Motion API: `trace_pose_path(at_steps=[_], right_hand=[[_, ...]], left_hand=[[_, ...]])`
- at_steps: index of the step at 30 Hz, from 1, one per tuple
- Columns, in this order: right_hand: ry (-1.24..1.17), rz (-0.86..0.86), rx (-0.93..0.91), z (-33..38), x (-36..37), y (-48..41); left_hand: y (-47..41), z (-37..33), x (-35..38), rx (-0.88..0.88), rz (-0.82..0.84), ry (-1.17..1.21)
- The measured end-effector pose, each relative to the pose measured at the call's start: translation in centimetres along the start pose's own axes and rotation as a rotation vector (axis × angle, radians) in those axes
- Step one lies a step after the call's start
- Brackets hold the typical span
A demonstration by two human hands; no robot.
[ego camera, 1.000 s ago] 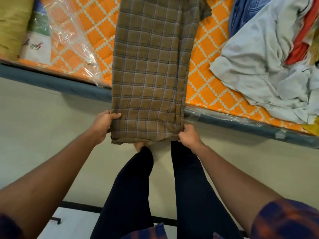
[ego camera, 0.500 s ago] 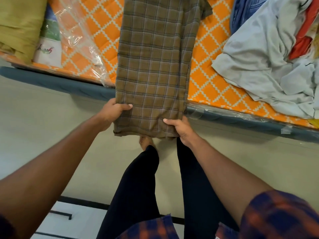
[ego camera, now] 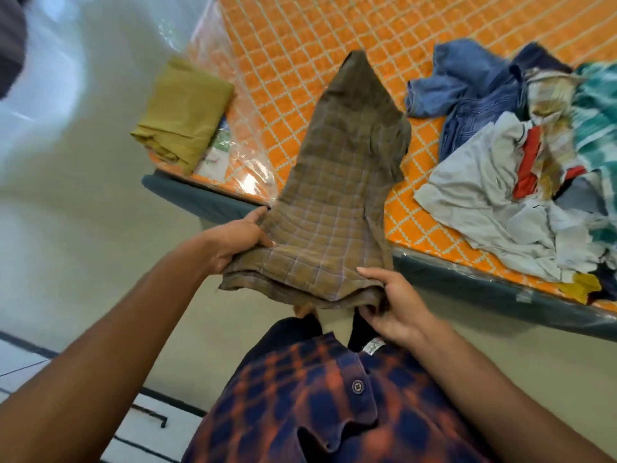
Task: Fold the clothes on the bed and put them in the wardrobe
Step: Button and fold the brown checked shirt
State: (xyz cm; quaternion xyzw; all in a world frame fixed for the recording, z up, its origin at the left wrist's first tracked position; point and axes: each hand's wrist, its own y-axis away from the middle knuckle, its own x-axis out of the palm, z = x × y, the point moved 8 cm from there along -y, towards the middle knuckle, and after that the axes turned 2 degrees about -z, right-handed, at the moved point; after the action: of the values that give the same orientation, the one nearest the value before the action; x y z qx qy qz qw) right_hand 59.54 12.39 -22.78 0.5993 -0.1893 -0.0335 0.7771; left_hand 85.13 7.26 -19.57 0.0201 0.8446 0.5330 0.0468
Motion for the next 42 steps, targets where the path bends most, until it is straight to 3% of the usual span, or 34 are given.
trace_pose_path(at_steps=[3, 7, 11, 15, 17, 18, 21, 23, 26, 28, 30, 32, 36, 39, 42], right_hand=[[-0.178, -0.072, -0.025, 0.5, 0.3, 0.8], [-0.350, -0.194, -0.316, 7.0, 1.7, -0.7], [-0.514, -0.152, -0.324, 16.5, 4.5, -6.7], [-0.725, -0.026, -0.390, 27.1, 5.7, -14.8], [-0.565, 0.019, -0.503, 31.9, 6.0, -17.2], [-0.389, 0.001, -0.543, 33.6, 6.0, -18.4], [0.331, -0.279, -0.762, 36.4, 4.4, -20.8], [0.681, -0.500, -0.973, 36.3, 3.7, -20.3], [1.036, -0.639, -1.114, 34.3, 3.5, -21.0], [1.193, -0.694, -0.977, 33.7, 3.3, -22.9], [1.142, -0.700, -0.856, 34.6, 3.0, -24.4], [1.008, -0.651, -0.910, 35.8, 3.1, -24.5], [0.745, -0.479, -1.155, 37.5, 4.2, -21.3], [0.601, -0.502, -1.279, 38.6, 4.4, -19.1], [0.670, -0.668, -1.221, 40.5, 4.2, -20.9]], left_hand=[[1.3, -2.2, -1.0, 0.023, -0.012, 0.291], [-1.3, -5.6, -1.2, -0.010, -0.174, 0.692], [-9.4, -15.3, -2.0, 0.107, -0.342, 0.792], [-18.4, -26.0, -1.6, 0.266, -0.344, 0.787], [-21.5, -29.7, -2.3, 0.429, -0.425, 0.571], [-22.6, -31.1, -2.6, 0.517, -0.511, 0.351], [-25.7, -32.0, -1.3, 0.716, -0.703, -0.225], [-27.1, -30.1, 0.9, 0.780, -0.648, -0.481], [-29.3, -27.1, 3.0, 0.814, -0.563, -0.828], [-31.0, -26.3, 1.4, 0.722, -0.560, -0.653], [-33.0, -26.4, -0.7, 0.542, -0.544, -0.311], [-33.8, -27.7, -0.9, 0.496, -0.480, -0.133], [-31.5, -31.9, -0.6, 0.735, -0.456, -0.143], [-29.5, -34.5, -0.5, 0.936, -0.465, -0.115], [-32.6, -35.0, -0.6, 0.819, -0.499, -0.147]])
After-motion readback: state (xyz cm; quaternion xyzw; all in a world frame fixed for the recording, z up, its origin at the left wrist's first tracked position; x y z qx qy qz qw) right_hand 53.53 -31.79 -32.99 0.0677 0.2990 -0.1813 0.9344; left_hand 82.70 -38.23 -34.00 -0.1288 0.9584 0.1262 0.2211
